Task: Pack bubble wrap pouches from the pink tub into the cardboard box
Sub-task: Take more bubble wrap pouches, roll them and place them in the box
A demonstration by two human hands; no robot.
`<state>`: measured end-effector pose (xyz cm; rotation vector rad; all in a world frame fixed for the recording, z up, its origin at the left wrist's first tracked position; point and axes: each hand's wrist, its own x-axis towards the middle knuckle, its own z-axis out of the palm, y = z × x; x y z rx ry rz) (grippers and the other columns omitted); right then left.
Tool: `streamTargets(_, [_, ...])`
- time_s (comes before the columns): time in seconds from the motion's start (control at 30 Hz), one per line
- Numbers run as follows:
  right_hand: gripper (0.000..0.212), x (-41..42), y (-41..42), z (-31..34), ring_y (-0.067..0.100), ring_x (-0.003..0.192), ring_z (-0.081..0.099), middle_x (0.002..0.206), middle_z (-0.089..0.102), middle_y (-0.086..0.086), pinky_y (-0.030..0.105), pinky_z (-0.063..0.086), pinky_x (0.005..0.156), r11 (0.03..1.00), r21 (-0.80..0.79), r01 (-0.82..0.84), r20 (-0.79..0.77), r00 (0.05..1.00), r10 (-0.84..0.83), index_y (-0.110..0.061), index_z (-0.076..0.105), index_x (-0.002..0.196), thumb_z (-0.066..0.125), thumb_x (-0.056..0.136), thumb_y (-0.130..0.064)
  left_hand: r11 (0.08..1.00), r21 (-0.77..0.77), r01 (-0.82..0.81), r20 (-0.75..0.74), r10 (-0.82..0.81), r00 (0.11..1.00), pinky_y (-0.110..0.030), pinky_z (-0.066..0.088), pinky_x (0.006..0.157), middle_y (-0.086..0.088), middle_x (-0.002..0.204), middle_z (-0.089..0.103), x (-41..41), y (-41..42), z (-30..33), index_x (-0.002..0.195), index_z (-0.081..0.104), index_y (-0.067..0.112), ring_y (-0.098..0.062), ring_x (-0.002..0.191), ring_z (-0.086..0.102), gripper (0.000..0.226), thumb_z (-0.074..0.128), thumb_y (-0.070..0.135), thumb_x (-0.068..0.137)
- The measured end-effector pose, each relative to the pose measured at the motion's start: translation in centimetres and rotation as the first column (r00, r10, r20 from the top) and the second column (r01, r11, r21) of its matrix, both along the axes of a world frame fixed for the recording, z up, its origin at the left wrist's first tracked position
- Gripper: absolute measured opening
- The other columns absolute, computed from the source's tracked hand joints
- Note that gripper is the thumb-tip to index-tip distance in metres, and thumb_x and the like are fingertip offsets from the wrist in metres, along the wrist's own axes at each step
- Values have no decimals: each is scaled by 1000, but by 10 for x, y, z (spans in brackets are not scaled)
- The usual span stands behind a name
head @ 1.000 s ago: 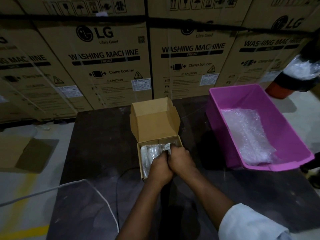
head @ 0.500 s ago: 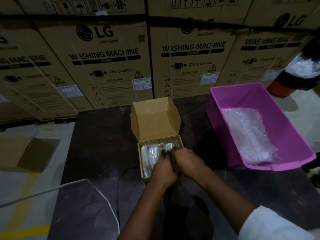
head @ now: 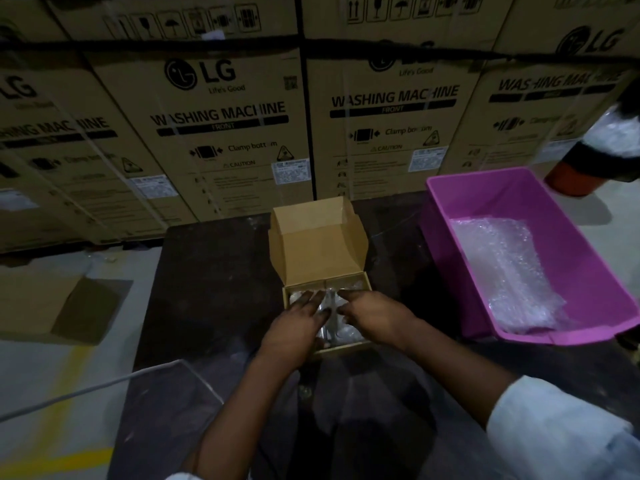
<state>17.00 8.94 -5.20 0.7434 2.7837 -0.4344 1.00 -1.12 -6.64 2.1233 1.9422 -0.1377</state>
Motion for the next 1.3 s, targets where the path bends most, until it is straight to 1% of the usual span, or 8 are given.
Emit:
streamTargets(0.13, [22, -4, 5, -9, 26, 104, 61, 127, 55, 6, 29, 47, 77, 999, -25, 23, 55, 998, -22, -19, 64, 111, 53, 92, -14, 1000, -17, -7, -21, 7, 1000, -38, 30, 114, -6, 162, 8, -2, 0, -5, 147, 32, 16, -22, 149, 6, 58, 53, 30, 95])
streamTargets(0.43, [26, 2, 3, -5, 31, 110, 59, 133, 51, 11, 34, 49, 86, 1000, -18, 10, 41, 999, -9, -14, 61, 119, 48, 97, -16, 1000, 1, -30, 33, 30, 999, -36, 31, 114, -4, 162, 6, -4, -2, -7, 147, 33, 16, -21, 149, 6, 55, 52, 24, 96])
streamTargets(0.67, [28, 16, -1, 3, 39, 102, 61, 123, 52, 17, 41, 50, 83, 997, 4, 78, 19, 997, -78, -9, 57, 121, 51, 94, -17, 984, 173, 38, 28, -44, 999, -34, 58, 72, -17, 121, 65, -8, -10, -19, 106, 72, 14, -33, 104, 68, 76, 94, 39, 37])
streamTargets(0.83, [27, 19, 0, 0, 40, 99, 61, 114, 57, 19, 43, 51, 79, 997, 12, 76, 5, 997, -77, -8, 59, 118, 56, 93, -18, 978, 202, 53, 12, -56, 998, -36, 58, 69, -18, 118, 66, -12, -6, -27, 101, 73, 15, -35, 99, 69, 71, 92, 46, 40])
streamTargets(0.93, [41, 30, -1, 13, 39, 111, 56, 125, 54, 17, 44, 50, 90, 986, -85, 146, -126, 980, -155, -11, 53, 129, 58, 91, -27, 967, 255, 14, 62, -31, 998, -33, 59, 61, -15, 113, 67, -13, -5, -19, 102, 71, 17, -32, 89, 71, 56, 63, 57, 64])
streamTargets(1.03, [39, 57, 7, 44, 29, 111, 57, 122, 60, 12, 41, 48, 93, 953, -167, 252, -389, 872, -298, -13, 58, 125, 55, 90, -31, 933, 356, -44, 152, -12, 988, -30, 58, 62, -5, 111, 67, -11, 2, 3, 105, 69, 22, -26, 88, 70, 50, 49, 55, 73])
streamTargets(1.17, [35, 119, 41, 87, 17, 95, 66, 108, 71, 3, 30, 52, 87, 842, -129, 524, -671, 579, -463, -17, 67, 116, 54, 89, -35, 882, 445, -155, 299, 18, 954, -28, 54, 72, 5, 105, 70, 18, 27, 53, 98, 73, 22, -18, 91, 68, 41, 47, 50, 81])
streamTargets(1.3, [29, 183, 84, 99, 16, 86, 66, 99, 72, 1, 35, 54, 79, 642, -157, 750, -606, 440, -663, -18, 68, 113, 56, 89, -30, 843, 521, -138, 437, -125, 891, -27, 53, 71, 12, 92, 70, 79, 70, 107, 94, 71, 27, -10, 83, 65, 26, 53, 43, 85])
